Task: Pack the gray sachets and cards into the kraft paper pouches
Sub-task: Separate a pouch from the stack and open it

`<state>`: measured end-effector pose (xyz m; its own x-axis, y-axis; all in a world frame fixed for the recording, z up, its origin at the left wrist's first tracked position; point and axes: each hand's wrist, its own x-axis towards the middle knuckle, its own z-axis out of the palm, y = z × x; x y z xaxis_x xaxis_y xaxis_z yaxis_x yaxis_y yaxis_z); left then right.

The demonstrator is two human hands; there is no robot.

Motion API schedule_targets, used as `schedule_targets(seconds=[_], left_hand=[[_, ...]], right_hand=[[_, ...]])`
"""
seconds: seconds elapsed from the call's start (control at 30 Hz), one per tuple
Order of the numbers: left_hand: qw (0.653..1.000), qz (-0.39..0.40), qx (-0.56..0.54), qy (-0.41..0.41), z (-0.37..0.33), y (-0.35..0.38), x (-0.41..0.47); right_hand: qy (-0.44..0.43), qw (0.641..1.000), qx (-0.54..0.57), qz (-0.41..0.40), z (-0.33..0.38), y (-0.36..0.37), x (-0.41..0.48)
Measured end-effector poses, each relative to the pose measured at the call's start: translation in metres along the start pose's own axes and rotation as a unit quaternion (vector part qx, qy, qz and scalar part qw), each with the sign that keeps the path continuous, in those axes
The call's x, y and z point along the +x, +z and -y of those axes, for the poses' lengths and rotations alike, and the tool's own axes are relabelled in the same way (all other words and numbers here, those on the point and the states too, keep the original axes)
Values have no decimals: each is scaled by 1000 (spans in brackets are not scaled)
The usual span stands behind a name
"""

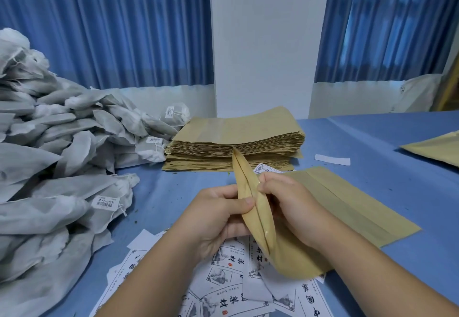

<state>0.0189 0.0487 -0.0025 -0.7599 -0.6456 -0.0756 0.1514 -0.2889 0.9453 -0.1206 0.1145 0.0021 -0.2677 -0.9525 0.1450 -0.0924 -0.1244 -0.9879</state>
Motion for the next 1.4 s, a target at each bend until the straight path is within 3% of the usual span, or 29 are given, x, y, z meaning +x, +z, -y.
schedule_targets(seconds=[0.07, 0.23, 0.33, 0.47, 0.63, 1.03, 1.2, 1.3, 1.4], left_hand=[[1000, -1, 6, 4, -1, 2, -1], [997, -42, 66, 22, 3, 13, -4], [994, -63, 85, 25, 7, 17, -5], [994, -63, 87, 23, 5, 17, -7], [993, -46, 103, 32, 2, 23, -10], [993, 2, 113, 35, -1, 20, -13], [995, -20, 90, 37, -5, 18, -13], [986, -76, 136, 57, -6, 27, -15], [959, -127, 246, 62, -2, 38, -15]], right_hand=[[4, 1000, 4, 1, 1, -1, 1], [-85, 970, -225, -26, 1, 2, -1], [-74, 958, -273, -39, 2, 5, -1], [4, 976, -216, 15, 3, -2, -2], [-39, 985, -169, 15, 7, -4, -4], [-20, 996, -83, 28, 8, -9, -5], [-18, 999, 28, 23, 10, -14, -2], [-44, 999, -8, 3, 12, -12, -4], [-67, 988, -132, -34, 17, -4, -8]])
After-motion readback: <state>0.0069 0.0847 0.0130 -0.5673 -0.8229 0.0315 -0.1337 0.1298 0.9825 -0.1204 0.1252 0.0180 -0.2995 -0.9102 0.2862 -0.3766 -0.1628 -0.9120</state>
